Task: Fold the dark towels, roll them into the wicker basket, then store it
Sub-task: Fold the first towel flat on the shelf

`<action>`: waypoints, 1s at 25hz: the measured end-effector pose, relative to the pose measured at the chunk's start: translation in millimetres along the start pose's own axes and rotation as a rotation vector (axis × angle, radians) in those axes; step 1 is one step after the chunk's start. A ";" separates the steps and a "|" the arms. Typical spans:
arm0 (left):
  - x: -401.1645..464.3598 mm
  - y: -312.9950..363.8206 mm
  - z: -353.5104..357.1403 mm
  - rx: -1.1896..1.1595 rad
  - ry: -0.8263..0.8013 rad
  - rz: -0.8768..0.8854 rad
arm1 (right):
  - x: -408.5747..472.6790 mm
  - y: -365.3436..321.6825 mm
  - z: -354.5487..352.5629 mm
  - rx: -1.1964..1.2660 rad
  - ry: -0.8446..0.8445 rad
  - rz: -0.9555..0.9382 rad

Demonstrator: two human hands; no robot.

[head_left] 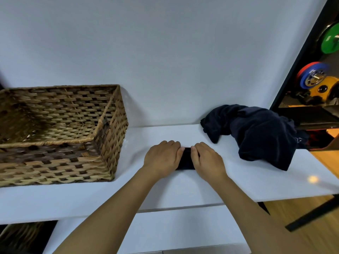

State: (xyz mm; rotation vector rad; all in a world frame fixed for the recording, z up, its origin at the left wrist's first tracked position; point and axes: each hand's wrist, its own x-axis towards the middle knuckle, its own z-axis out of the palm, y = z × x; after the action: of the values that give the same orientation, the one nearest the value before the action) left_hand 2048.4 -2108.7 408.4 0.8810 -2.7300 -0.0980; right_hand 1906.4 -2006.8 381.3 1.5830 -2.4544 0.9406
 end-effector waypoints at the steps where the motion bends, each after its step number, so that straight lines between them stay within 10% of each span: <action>1: 1.4 -1.7 2.1 -0.012 0.030 0.024 | 0.8 -0.3 -1.5 0.001 0.000 0.003; 9: -14.1 1.8 -5.4 0.129 -0.132 0.039 | 26.2 -10.8 -17.6 0.088 -0.284 0.341; 17: 26.9 -9.3 -40.8 -0.346 -0.577 -0.139 | -4.5 0.3 -17.6 0.219 -0.063 0.071; 25: -19.3 14.1 -12.3 0.020 -0.156 0.009 | 12.4 -3.8 -17.3 0.240 -0.183 0.277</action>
State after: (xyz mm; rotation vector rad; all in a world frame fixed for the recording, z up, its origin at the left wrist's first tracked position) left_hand 2058.8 -2085.7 417.8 0.9016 -2.8831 -0.1438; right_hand 1899.4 -2008.7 401.6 1.4760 -2.8362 1.2228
